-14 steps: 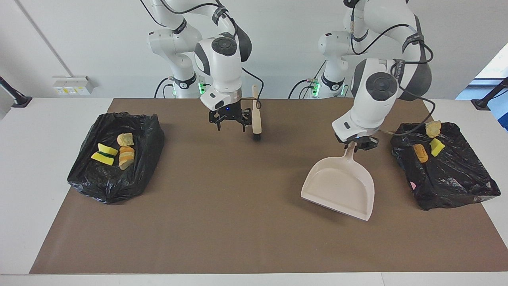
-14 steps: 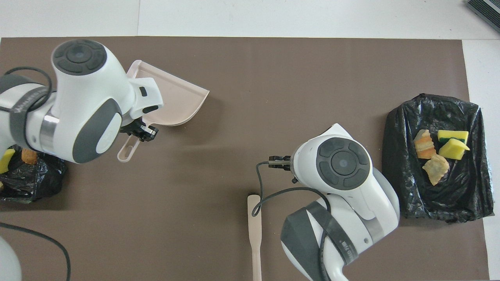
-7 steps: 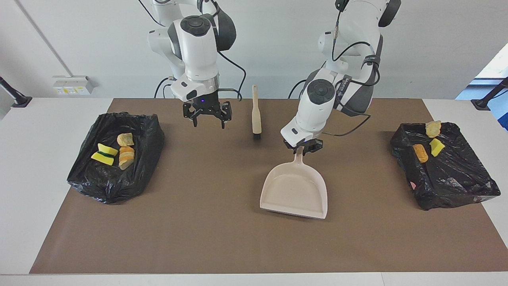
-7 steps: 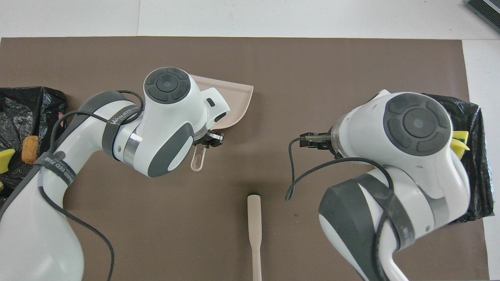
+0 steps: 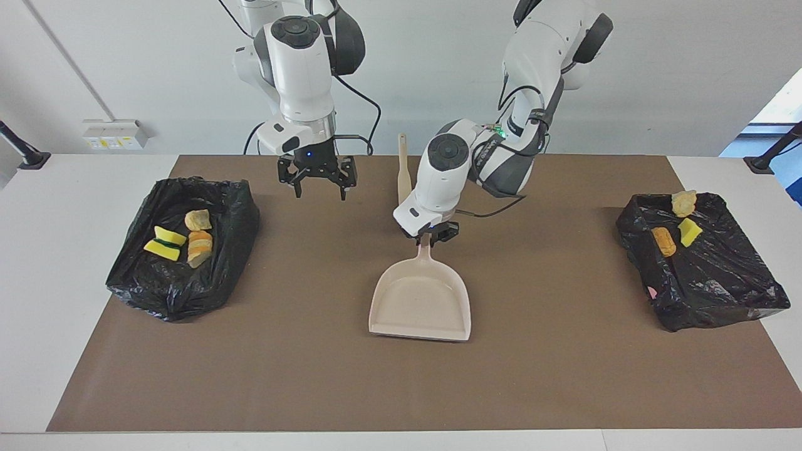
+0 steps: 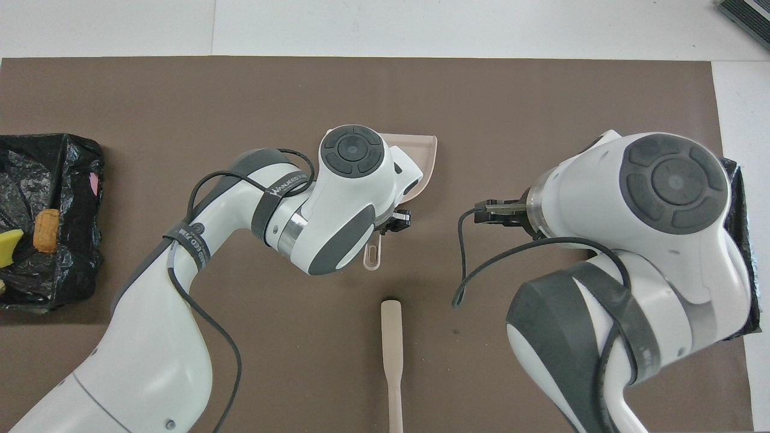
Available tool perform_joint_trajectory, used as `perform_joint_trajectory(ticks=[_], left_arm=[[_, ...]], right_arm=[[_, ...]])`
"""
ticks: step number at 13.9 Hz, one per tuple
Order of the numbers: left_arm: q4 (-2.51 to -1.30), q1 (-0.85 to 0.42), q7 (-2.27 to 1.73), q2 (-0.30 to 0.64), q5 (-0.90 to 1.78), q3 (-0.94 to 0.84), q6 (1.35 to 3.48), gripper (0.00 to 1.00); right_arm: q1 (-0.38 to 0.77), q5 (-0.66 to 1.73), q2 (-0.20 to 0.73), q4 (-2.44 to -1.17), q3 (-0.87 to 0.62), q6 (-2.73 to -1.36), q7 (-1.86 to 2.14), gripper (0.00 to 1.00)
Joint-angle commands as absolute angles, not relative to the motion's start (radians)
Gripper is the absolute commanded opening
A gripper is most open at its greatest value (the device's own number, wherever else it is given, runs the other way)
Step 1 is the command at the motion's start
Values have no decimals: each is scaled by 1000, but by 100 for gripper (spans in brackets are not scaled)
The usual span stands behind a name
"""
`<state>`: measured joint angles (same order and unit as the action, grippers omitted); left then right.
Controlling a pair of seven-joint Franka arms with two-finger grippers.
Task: Sweep and dump trash in bin
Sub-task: 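Set the dustpan on the mat center with the left gripper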
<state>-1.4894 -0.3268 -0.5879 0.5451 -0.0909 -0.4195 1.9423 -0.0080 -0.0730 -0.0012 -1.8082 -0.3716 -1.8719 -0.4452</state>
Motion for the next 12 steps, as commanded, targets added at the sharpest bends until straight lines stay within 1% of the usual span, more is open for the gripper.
perform_joint_trajectory(ticks=[1, 5, 6, 7, 8, 9, 10, 11, 12], left_arm=[[-1407, -357, -615, 606, -100, -403, 1937, 0], [-1407, -374, -614, 614, -135, -407, 1962, 0], [-1407, -374, -612, 614, -133, -408, 1962, 1], [-1408, -374, -614, 614, -135, -408, 1962, 24], [-1408, -374, -614, 614, -135, -408, 1956, 49], [-1408, -374, -614, 614, -135, -408, 1950, 77], [-1408, -374, -614, 612, -135, -408, 1948, 97], [-1408, -374, -614, 609, -135, -407, 1944, 100], [-1408, -376, -612, 603, -137, -407, 1942, 100]], right_arm=[[-28, -67, -8, -1801, -385, -1855, -417, 100], [-32, -67, -8, -1799, -384, -1861, -416, 100], [-32, -67, -6, -1787, -385, -1861, -416, 100], [-31, -69, -3, -1781, -385, -1868, -417, 100], [-31, -72, -2, -1781, -385, -1871, -416, 100], [-31, -72, 0, -1776, -385, -1871, -416, 100], [-31, -69, -2, -1772, -385, -1862, -416, 100], [-32, -69, -2, -1766, -385, -1856, -413, 100], [-32, -71, -2, -1766, -382, -1853, -394, 100]])
